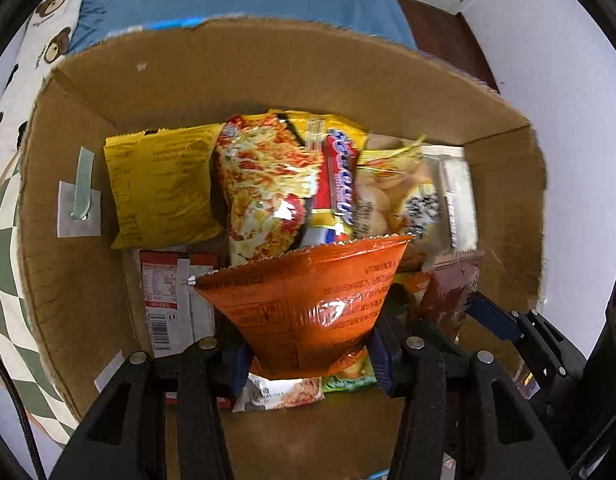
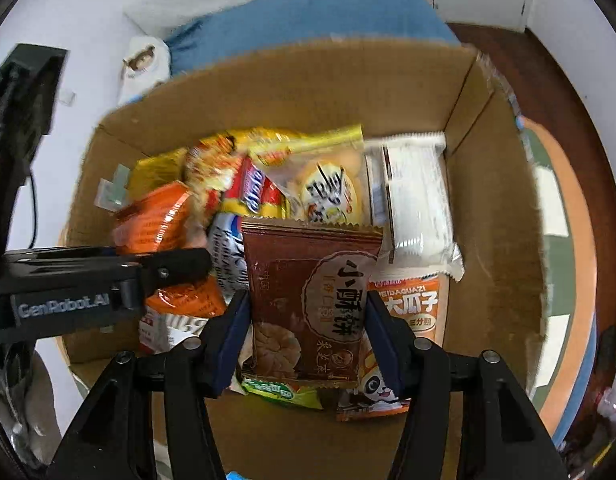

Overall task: Organize snacks
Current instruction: 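Carry both bags into the box and open both tools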

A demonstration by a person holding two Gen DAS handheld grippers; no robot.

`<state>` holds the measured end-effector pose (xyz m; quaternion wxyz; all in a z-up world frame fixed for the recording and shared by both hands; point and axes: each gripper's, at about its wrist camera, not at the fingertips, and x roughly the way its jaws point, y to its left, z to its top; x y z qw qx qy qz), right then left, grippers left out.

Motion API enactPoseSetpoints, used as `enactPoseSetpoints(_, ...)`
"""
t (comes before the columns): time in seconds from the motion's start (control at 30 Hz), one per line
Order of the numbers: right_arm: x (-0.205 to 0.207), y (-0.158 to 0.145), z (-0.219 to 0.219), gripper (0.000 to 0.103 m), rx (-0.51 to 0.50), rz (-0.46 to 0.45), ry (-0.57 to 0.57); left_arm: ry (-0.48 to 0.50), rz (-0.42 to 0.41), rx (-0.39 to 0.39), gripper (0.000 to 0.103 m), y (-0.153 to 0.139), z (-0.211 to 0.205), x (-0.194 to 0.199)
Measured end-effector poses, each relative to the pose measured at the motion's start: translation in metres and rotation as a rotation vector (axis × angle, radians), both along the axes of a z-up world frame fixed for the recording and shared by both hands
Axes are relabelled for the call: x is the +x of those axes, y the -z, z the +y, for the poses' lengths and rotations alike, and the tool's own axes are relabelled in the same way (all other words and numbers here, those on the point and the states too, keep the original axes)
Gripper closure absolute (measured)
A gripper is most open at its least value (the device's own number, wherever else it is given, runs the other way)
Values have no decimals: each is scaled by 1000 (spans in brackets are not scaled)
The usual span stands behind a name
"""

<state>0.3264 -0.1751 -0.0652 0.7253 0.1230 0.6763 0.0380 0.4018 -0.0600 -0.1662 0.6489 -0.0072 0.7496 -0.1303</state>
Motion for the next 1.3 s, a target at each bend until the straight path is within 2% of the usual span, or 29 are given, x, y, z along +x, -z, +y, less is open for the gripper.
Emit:
enactPoseSetpoints(0.03, 2, 5, 0, 29, -7, 9, -5, -1, 4, 16, 48, 4, 1, 1)
enactPoseSetpoints(0.07, 3, 7, 0, 16, -27, 4, -10, -2, 5, 25, 40, 6, 2, 1)
enactPoseSetpoints(0.1, 3, 6, -1, 8, -42, -1, -12, 1, -1, 34, 24, 7, 3, 1)
enactPoseSetpoints(0.13, 4, 6, -2, 8, -46, -7, -12, 5, -16, 43, 17, 7, 3, 1)
enactPoseSetpoints(0.53, -6, -18, -16, 6, -90, -51, 18, -20, -133, 59, 17, -17, 22, -24)
enactPoseSetpoints(0.8, -32, -46, -18, 6, -126, -110, 12, -8, -275, 95, 17, -50, 21, -53)
enactPoseSetpoints(0.93, -49, -67, -16, 6, -141, -159, 12, -14, -355, 94, 17, -75, 25, -75)
enactPoseSetpoints(1.3, -105, -138, -8, 6, -152, -319, 11, -8, -512, 67, 17, -134, 27, -139)
